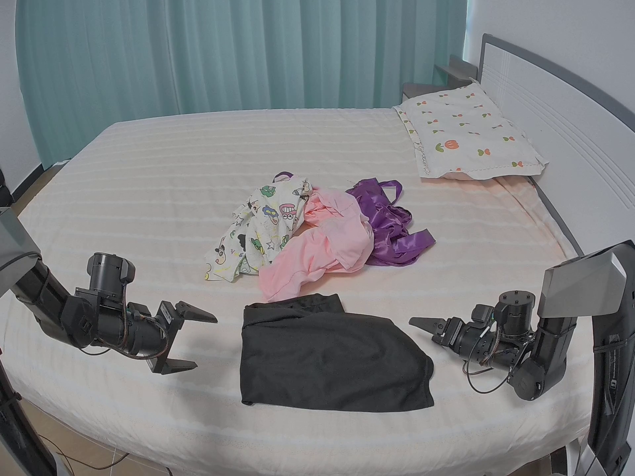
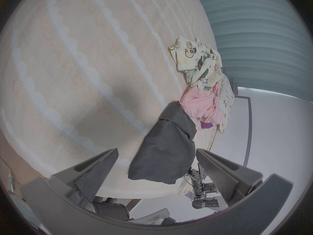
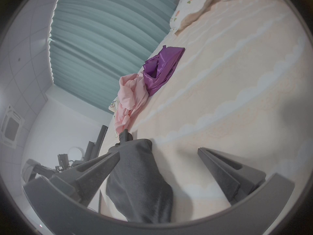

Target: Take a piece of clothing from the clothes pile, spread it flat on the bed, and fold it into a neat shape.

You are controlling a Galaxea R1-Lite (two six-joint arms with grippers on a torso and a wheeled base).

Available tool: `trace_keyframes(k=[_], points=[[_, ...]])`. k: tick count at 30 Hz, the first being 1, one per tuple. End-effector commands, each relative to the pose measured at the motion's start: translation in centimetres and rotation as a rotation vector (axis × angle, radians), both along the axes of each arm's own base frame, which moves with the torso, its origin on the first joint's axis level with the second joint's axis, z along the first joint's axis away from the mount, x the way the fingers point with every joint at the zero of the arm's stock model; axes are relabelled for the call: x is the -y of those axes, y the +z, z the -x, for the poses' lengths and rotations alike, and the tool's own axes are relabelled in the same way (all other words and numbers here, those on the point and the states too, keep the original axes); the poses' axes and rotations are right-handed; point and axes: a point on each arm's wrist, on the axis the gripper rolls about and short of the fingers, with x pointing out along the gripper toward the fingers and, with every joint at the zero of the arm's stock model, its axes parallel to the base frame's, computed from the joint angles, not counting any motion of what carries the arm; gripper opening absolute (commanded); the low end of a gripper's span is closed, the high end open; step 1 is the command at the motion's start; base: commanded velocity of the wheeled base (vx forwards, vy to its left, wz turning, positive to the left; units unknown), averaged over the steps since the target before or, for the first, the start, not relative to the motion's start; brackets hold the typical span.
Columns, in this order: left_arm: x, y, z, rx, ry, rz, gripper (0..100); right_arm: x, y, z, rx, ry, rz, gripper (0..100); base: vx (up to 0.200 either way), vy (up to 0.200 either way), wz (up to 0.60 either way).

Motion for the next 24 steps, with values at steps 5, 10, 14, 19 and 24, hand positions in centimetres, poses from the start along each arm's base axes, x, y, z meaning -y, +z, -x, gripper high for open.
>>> trace_keyframes(k=[5, 10, 14, 19, 24], points=[[0.0, 0.0, 0.0, 0.001, 0.001, 0.0, 100, -2.0, -0.2, -0.5, -0.102, 0.005, -0.117, 100, 0.0, 0.0, 0.0], [0.0, 0.0, -0.1, 0.0, 0.002, -0.001, 100, -2.5, -0.4, -1.3, -0.096, 0.006, -0.137, 100, 0.0, 0.0, 0.0], [0.0, 0.0, -0.1, 0.0, 0.0, -0.001, 100, -2.9, -0.6, -2.0, -0.08, 0.014, -0.142, 100, 0.0, 0.0, 0.0], [0.2, 0.0, -0.1, 0.001, -0.004, -0.003, 100, -3.1, -0.4, -2.0, -0.093, 0.01, -0.17, 0, 0.0, 0.0, 0.0], [0.4, -0.2, -0.1, -0.004, 0.004, -0.021, 100, -3.1, -0.3, -2.1, -0.098, 0.004, -0.182, 0, 0.0, 0.0, 0.0]])
